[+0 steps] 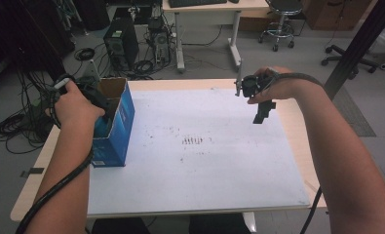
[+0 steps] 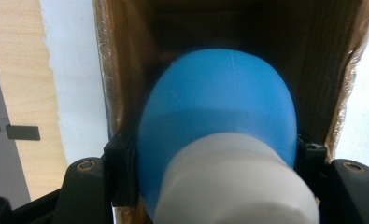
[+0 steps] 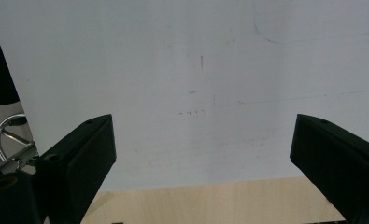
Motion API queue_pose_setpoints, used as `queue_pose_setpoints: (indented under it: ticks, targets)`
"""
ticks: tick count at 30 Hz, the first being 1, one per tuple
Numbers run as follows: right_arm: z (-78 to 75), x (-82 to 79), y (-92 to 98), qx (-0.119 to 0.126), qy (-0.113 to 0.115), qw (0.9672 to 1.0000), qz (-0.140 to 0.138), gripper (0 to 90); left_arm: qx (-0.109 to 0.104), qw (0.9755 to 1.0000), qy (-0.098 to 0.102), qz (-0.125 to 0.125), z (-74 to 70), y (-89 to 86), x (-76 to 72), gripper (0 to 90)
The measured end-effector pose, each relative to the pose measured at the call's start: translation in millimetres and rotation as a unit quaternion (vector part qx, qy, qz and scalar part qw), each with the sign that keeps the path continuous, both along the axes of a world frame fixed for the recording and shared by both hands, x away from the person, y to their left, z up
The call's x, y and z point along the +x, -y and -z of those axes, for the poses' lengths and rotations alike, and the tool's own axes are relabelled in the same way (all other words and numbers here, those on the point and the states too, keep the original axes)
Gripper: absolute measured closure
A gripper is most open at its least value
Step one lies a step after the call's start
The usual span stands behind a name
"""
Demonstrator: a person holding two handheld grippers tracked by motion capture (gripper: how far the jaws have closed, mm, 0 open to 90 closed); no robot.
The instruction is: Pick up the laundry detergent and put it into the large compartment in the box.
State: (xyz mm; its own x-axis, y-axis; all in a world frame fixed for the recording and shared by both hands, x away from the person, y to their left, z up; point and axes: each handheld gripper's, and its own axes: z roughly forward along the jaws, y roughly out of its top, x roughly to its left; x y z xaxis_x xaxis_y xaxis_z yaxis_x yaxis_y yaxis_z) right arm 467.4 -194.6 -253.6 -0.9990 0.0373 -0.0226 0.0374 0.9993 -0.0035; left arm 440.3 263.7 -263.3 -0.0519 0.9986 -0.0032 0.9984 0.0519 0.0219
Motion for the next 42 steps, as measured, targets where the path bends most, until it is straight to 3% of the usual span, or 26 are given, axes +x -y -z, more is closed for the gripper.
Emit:
queue_pose_setpoints:
  ticks: [21,42]
  targets:
    - [4.5,-0.2,2.4,0.0,-0.003,1.0,0.004,7.0,-0.004,0.9999,-0.015,0.002,15.1,1.8,1.6,36.7]
    - [6.9,2.2,-2.7,0.003,-0.006,1.0,0.001,7.0,-0.005,0.9999,-0.01,0.004,17.6,0.7,3.0,36.6]
